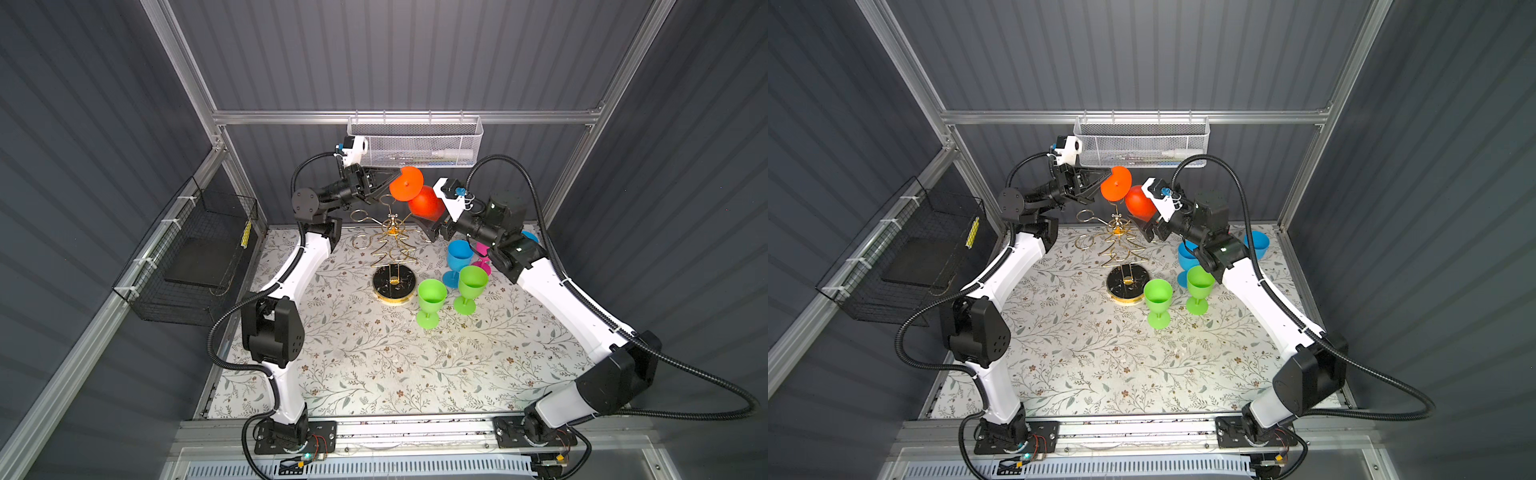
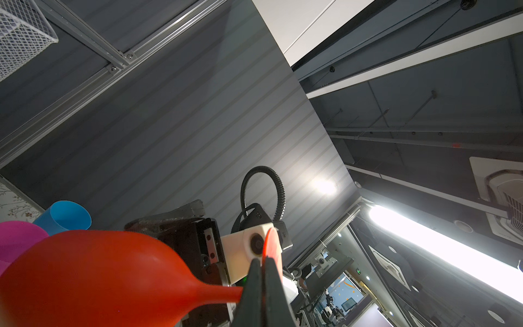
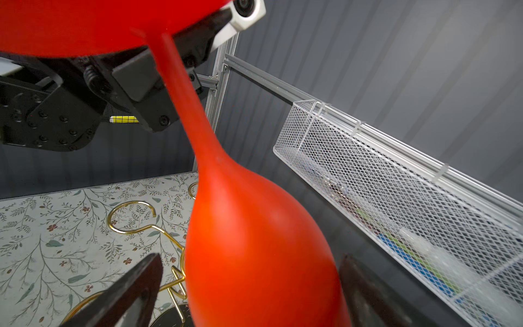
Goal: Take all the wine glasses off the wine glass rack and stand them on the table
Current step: 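Move the right gripper up to the red glass bowl while the left holds the foot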
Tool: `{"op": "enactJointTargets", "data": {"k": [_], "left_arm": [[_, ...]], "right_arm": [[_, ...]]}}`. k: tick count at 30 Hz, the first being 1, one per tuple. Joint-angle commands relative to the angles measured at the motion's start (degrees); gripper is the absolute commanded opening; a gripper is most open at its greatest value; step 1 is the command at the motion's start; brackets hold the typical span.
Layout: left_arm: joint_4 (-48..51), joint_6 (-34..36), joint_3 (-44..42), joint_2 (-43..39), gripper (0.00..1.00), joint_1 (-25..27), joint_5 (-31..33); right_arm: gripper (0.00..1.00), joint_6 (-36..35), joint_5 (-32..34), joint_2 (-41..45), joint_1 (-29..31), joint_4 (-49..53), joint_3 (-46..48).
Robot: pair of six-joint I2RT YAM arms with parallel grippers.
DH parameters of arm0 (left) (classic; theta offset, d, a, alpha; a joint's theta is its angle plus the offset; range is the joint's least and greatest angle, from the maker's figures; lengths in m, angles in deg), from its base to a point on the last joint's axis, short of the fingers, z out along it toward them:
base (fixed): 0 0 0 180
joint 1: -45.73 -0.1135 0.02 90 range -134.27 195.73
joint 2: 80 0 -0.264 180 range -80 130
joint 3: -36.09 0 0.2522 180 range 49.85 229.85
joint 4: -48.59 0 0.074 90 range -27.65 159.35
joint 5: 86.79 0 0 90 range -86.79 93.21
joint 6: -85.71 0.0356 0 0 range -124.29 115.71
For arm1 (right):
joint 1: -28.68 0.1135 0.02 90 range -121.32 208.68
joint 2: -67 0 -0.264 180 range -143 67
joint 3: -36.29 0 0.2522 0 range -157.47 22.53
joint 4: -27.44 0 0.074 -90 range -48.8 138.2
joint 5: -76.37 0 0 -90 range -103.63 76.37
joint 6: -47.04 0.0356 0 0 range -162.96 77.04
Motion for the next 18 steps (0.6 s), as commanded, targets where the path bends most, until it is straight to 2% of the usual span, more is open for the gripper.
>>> {"op": "enactJointTargets", "data": {"k": [1, 6, 7, 11, 14, 18], "left_arm": [[-4.69, -1.91, -0.4, -3.01, 0.0, 0.37, 0.32], [-7.3, -4.12, -0.63, -2.43, 0.0, 0.37, 0.65], [-7.43, -4.26, -0.64, -2.45, 0.0, 0.36, 0.62], [-7.61, -4.3, -0.5, -2.47, 0.0, 0.32, 0.55], [-7.55, -4.26, -0.47, -2.29, 0.0, 0.35, 0.62], [-7.73, -4.48, -0.33, -2.03, 0.0, 0.37, 0.8]], "right_arm": [[0.99, -0.53, 2.4, -1.31, 0.63, -0.33, -2.49], [0.98, -1.06, 3.53, -2.1, 1.16, -0.19, -2.81], [0.97, -1.15, 5.42, -2.11, 1.2, -0.09, -2.78], [0.9, -1.78, 6.68, -1.98, 1.56, 0.09, -2.24], [0.81, -2.39, 7.7, -1.6, 1.87, -0.08, -1.76], [0.78, -2.82, 8.53, -1.1, 2.28, -0.52, -0.95]]}}
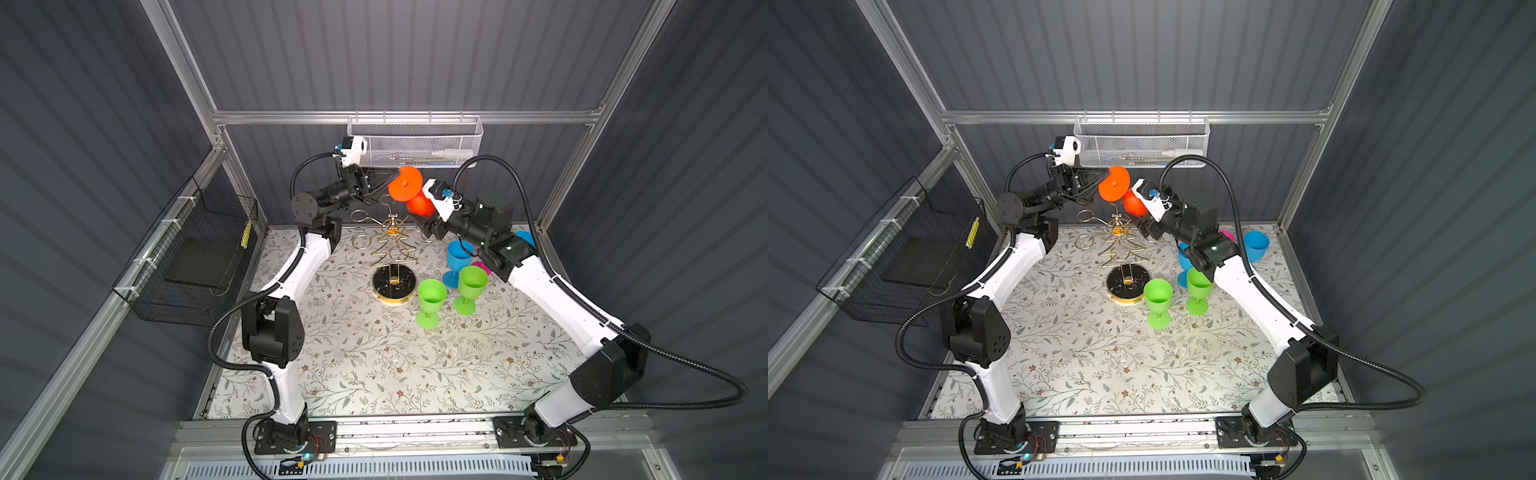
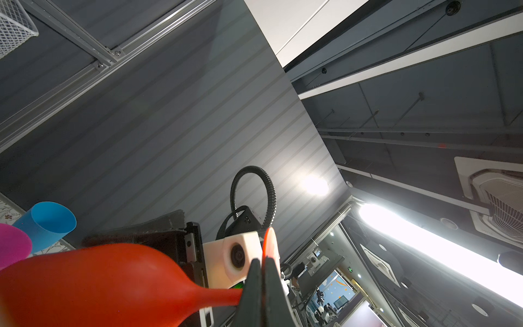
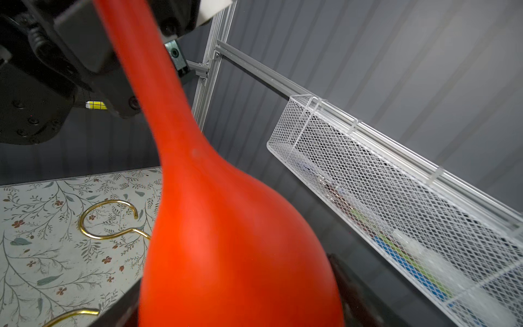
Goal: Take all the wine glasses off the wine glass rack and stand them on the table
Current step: 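Move the right gripper up to the red glass bowl while the left holds the foot, then close the right gripper on the red glass bowl while the left holds the foot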
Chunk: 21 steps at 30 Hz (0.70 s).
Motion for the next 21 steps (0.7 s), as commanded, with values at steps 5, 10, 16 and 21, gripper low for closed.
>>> {"op": "enactJointTargets", "data": {"k": [5, 10, 16, 21], "left_arm": [[-2.81, 0.35, 0.57, -1.94, 0.0, 0.34, -0.22], [-1.74, 1.42, 1.05, -1.43, 0.0, 0.26, -0.34], [-1.33, 2.04, 2.41, -0.5, 0.27, 0.26, -0.49], [-0.56, 3.88, 4.3, 0.05, 0.53, 0.17, -0.49]], "right_arm": [[0.75, 0.41, 3.73, 1.87, 0.52, -0.98, 1.36], [0.72, 0.55, 4.54, 3.96, 1.15, 0.09, 3.01], [0.67, 1.19, 5.62, 7.0, 2.04, 3.33, 5.08], [0.65, 2.7, 6.57, 9.64, 2.8, 6.54, 6.63]]}}
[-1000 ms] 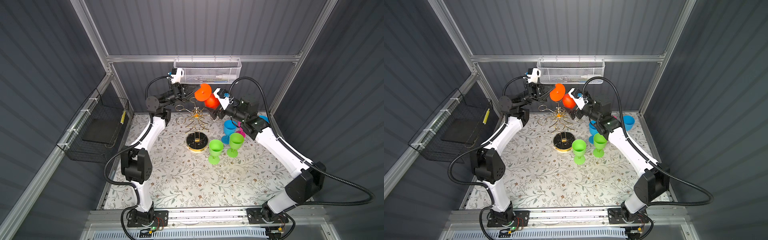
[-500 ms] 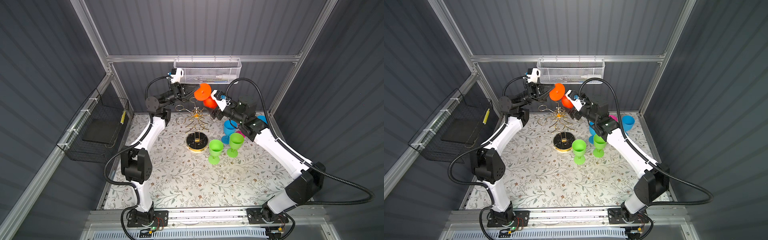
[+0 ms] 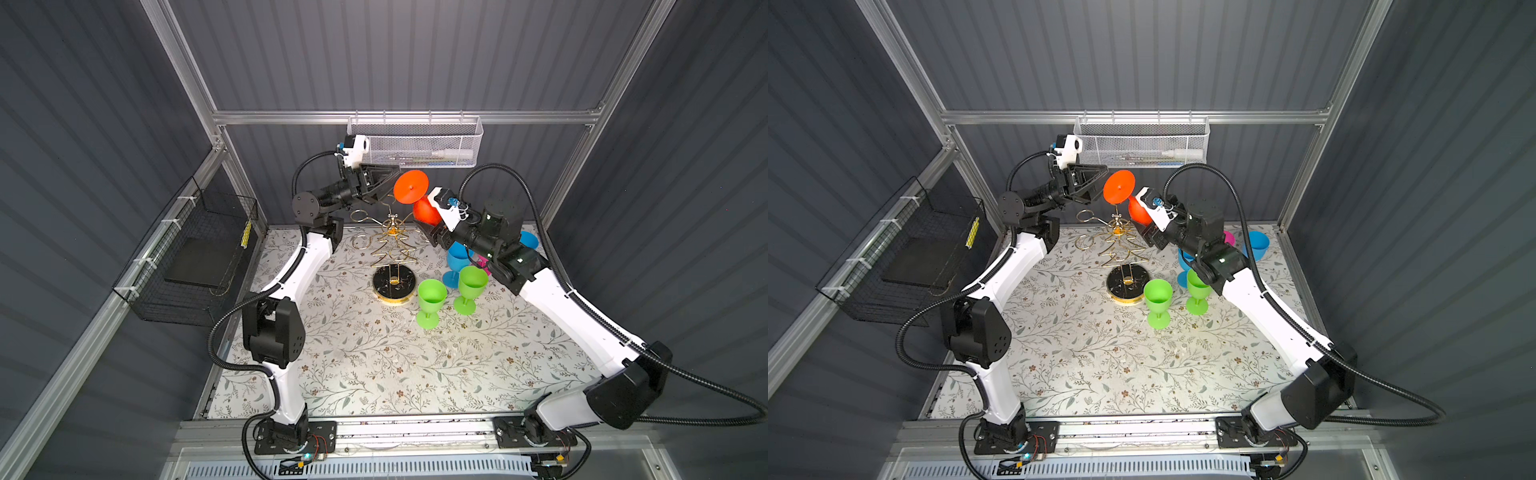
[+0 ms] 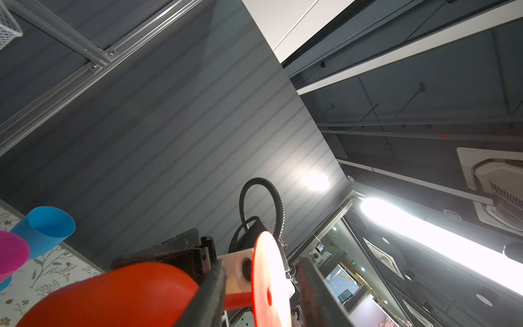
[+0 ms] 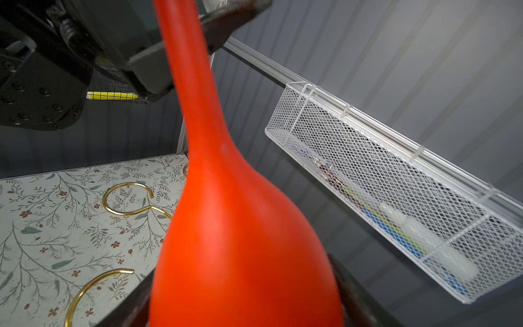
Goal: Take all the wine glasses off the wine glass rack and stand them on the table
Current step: 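Close the right gripper on the red glass bowl while the left holds the foot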
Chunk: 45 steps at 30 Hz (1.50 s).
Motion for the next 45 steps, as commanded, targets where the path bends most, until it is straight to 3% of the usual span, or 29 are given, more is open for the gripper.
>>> {"op": "enactJointTargets", "data": {"k": [1, 3, 6, 8, 10, 13, 16, 22, 26, 34, 45], "left_arm": [[-1.29, 2.94, 2.9, -0.09, 0.55, -0.16, -0.17], [-0.68, 5.86, 2.5, -0.73, 0.58, -0.62, -0.09], [4.54, 17.08, -0.39, -3.44, 0.6, -1.06, -1.23], [13.03, 30.67, -4.02, -6.55, 0.61, -1.12, -1.74], [28.47, 50.81, -7.63, -10.96, 0.61, -1.06, -0.78], [52.3, 80.48, -11.59, -17.75, 0.61, -0.35, 7.45], [55.39, 94.04, -17.78, -23.36, 0.61, 0.61, 14.71], [45.74, 108.21, -32.01, -31.02, 0.6, 1.43, 15.96], [43.36, 119.17, -37.04, -33.34, 0.53, 2.27, 13.47], [36.11, 123.22, -41.34, -34.4, 0.51, 2.88, 12.96], [36.92, 129.26, -42.47, -35.48, 0.53, 3.57, 8.58]], "right_arm": [[0.64, 2.36, 1.6, 2.49, 0.79, 3.59, 0.75], [0.63, 3.87, 2.17, 4.05, 1.37, 7.16, 0.54], [0.62, 7.92, 2.45, 6.9, 1.73, 14.13, -0.02], [0.61, 10.65, 2.17, 8.64, 2.1, 19.95, -1.07], [0.6, 13.55, 2.07, 10.15, 2.45, 27.24, -2.64], [0.59, 18.84, 1.9, 11.06, 2.53, 36.28, -5.15], [0.57, 22.69, 0.78, 11.72, 2.78, 42.2, -5.99], [0.56, 26.41, -0.2, 11.55, 4.31, 47.82, -6.29], [0.56, 28.13, -1.26, 10.08, 5.22, 49.91, -7.28], [0.55, 29.41, -1.53, 6.51, 7.12, 51.15, -9.24], [0.54, 30.23, -2.02, 3.64, 8.14, 51.1, -11.74]]}}
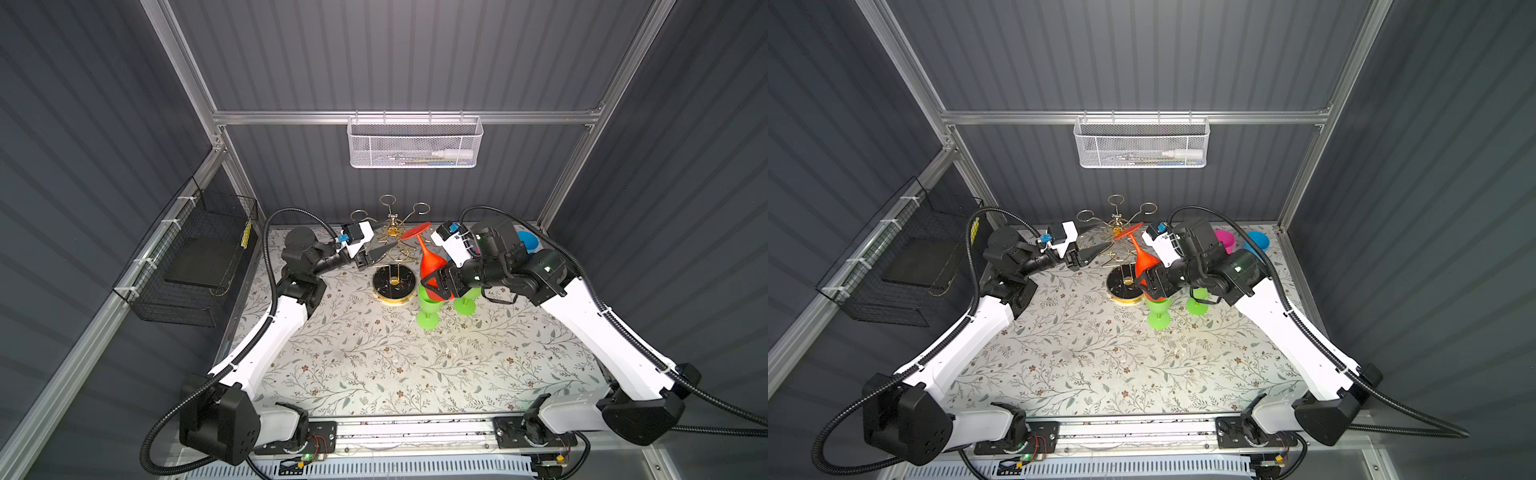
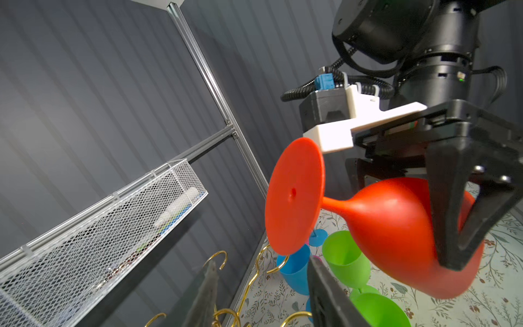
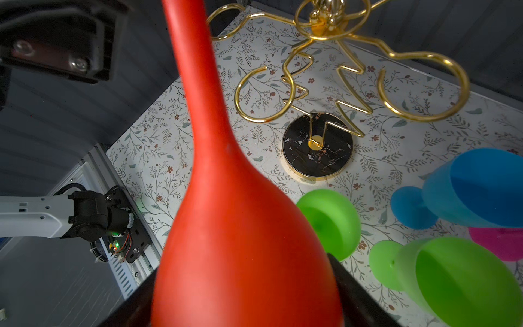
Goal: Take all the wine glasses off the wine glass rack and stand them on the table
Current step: 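Close the right gripper on the red glass bowl while the left holds the foot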
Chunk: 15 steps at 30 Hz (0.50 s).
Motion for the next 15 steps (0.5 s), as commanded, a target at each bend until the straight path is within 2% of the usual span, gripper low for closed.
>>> {"op": "enactJointTargets", "data": {"k": [1, 12, 15], "left_arm": [[-1.18, 2.76, -0.21, -0.96, 0.53, 0.58, -2.0], [-0.44, 3.69, 1.24, 0.49, 0.52, 2.08, -3.18], [1.35, 5.02, 1.64, 0.65, 0.48, 2.45, -3.23]], "right_arm": [[0.54, 0.54, -0.72, -0.59, 0.66, 0.41, -2.0], [0.54, 1.29, -1.43, -2.35, 2.22, -0.07, -2.72], [0.54, 1.23, -1.6, -2.75, 2.58, -0.17, -3.08]]}}
